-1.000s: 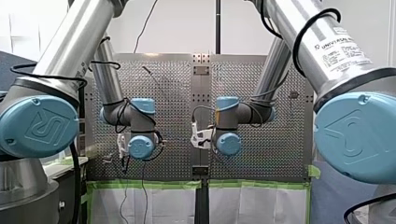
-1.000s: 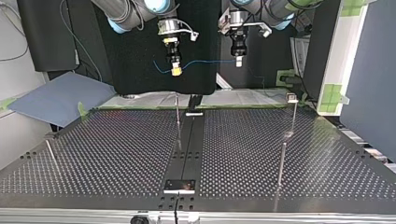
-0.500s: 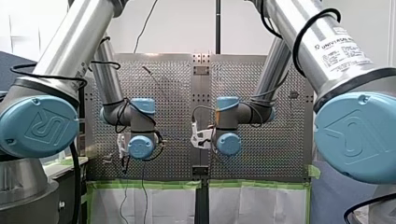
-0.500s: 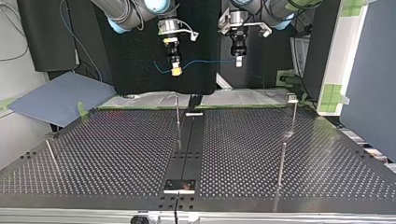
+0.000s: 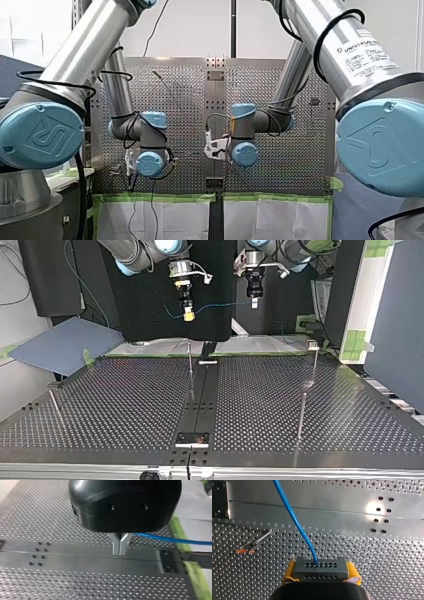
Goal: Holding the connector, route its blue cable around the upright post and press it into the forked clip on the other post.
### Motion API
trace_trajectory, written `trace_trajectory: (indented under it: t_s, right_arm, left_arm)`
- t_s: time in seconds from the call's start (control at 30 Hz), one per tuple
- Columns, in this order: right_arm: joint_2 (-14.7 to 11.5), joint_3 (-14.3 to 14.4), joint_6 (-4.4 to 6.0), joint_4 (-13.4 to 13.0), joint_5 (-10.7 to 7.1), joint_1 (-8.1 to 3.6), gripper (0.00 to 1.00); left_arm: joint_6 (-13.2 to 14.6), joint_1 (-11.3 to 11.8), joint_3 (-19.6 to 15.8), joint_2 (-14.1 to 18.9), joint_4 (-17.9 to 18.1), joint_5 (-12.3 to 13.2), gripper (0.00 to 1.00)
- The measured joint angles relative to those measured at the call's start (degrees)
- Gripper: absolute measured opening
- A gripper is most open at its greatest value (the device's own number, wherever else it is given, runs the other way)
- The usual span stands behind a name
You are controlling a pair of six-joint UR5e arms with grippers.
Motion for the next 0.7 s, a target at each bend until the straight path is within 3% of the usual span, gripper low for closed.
trace_trajectory:
  t_s: [0.2, 0.47, 0.7]
  right_arm:
    - [0.0, 0.0, 0.00, 0.0, 0.00, 0.00, 0.00]
    - [0.2, -0.2, 0.17, 0.2, 0.17, 0.17, 0.00]
    - [3.6, -3.6, 0.75, 3.6, 2.56, 2.93, 0.00]
  left_arm:
    - [0.0, 0.0, 0.0, -2.8, 0.0, 0.0, 0.00]
    - [0.0, 0.0, 0.0, -3.3, 0.0, 0.0, 0.00]
    - [0.0, 0.0, 0.0, -3.3, 0.0, 0.0, 0.00]
